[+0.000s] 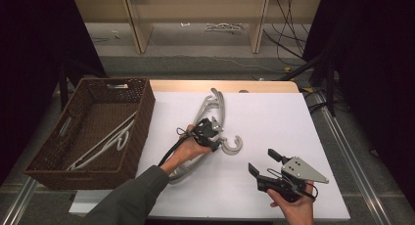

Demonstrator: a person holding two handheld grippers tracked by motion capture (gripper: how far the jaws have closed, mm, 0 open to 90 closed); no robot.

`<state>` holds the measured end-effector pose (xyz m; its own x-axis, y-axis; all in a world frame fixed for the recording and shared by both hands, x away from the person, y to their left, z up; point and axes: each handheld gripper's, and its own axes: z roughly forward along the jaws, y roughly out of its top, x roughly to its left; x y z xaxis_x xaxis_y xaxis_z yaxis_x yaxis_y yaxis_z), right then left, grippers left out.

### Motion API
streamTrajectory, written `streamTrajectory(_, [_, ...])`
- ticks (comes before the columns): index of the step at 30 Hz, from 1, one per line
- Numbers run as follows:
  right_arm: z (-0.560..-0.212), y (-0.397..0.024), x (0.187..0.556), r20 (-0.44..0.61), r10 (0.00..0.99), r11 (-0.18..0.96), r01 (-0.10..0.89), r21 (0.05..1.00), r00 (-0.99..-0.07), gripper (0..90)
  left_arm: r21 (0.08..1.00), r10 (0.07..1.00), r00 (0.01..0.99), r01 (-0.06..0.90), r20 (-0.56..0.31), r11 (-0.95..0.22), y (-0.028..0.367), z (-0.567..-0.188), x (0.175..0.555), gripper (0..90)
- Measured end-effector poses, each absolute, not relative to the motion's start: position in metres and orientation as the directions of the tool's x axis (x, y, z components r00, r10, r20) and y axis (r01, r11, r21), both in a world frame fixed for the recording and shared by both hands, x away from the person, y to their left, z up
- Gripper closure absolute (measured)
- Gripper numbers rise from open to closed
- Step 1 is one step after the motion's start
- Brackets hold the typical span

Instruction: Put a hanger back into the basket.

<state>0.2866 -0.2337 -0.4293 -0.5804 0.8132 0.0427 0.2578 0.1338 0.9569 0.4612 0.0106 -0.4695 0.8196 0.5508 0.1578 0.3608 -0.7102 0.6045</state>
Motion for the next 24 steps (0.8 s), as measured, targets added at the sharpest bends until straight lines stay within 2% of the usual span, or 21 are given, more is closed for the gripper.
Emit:
streamTrajectory(4, [-0.430, -0.234, 0.287, 0.040, 0.812, 0.133, 0.251, 0.959, -0.582, 20.0, 0.575, 0.557, 0.818, 0.391, 0.141, -0.719, 0.006, -0.470, 0.466, 56.6])
streamTrajectory(7, [-0.430, -0.235, 0.287, 0.045, 0.812, 0.124, 0.247, 0.961, -0.582, 20.0, 0.560, 0.563, 0.822, 0.428, 0.084, -0.709, 0.005, -0.473, 0.471, 61.4])
streamTrajectory(10, [-0.431, -0.233, 0.287, 0.049, 0.808, 0.122, 0.247, 0.961, -0.587, 20.0, 0.549, 0.569, 0.820, 0.448, 0.063, -0.706, 0.005, -0.472, 0.473, 61.5])
streamTrajectory(14, [-0.431, -0.232, 0.288, 0.053, 0.804, 0.114, 0.241, 0.964, -0.592, 20.0, 0.529, 0.587, 0.810, 0.489, 0.021, -0.693, 0.007, -0.471, 0.475, 66.3])
streamTrajectory(24, [-0.430, -0.235, 0.288, 0.044, 0.811, 0.129, 0.252, 0.959, -0.583, 20.0, 0.545, 0.620, 0.782, 0.549, -0.067, -0.634, 0.016, -0.466, 0.481, 71.1])
